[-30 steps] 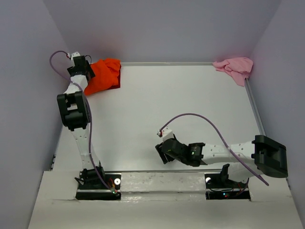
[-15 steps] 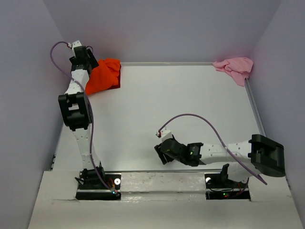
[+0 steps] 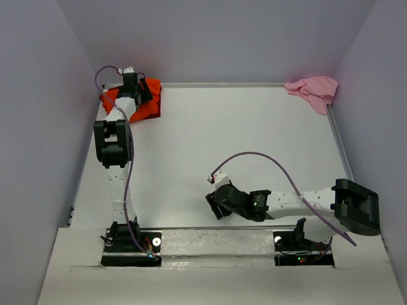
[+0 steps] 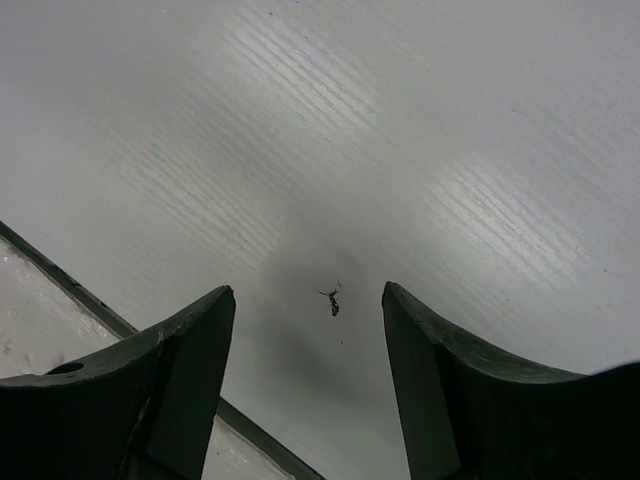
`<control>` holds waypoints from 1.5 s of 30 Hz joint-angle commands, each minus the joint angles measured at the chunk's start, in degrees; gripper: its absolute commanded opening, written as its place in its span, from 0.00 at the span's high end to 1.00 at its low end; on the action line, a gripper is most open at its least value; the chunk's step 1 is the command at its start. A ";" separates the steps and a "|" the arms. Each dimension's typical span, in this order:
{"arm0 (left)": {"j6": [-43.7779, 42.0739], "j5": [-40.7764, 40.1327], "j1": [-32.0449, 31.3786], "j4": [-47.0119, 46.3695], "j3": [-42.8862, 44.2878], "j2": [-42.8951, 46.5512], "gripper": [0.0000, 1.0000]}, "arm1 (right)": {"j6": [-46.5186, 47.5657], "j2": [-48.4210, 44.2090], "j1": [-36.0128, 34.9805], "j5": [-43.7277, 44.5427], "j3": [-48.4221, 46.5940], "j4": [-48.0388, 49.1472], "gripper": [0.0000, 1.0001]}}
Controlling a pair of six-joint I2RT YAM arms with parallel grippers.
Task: Fold and stack the t-shirts
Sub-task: Neatly place the folded tshirt to the corner
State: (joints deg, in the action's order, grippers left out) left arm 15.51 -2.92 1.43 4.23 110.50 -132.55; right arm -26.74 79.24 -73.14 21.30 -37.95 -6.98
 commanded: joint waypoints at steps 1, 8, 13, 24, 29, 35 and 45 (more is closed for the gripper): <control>0.58 1.25 1.03 2.79 2.96 -2.96 0.20 | 0.46 0.47 0.11 -0.64 -2.03 2.41 0.34; 0.40 1.95 0.94 11.85 13.87 -8.95 0.20 | 0.20 -0.67 0.11 -0.91 -1.77 1.80 0.34; 1.72 2.65 0.24 7.83 8.87 -2.20 0.21 | -0.15 -1.20 0.11 -0.91 -1.07 1.53 0.34; -0.12 3.53 -5.91 2.98 2.48 19.94 0.18 | -0.77 -3.13 0.11 0.32 -1.77 0.04 0.34; -2.58 -1.21 -11.44 -2.28 -15.34 37.67 0.17 | 0.55 -3.83 0.11 1.29 -4.58 -1.36 0.34; -0.30 0.02 -18.37 -10.20 -38.83 54.83 0.16 | 1.87 -4.45 0.63 2.52 -8.01 -1.80 0.33; -6.89 -9.39 -28.59 -0.10 -52.57 67.42 0.11 | 2.40 -7.16 6.07 3.05 -11.17 -4.70 0.33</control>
State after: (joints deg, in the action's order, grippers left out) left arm 11.81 -8.43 -26.63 2.11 59.22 -70.39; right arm -25.15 75.26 -69.91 22.72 -46.41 -10.37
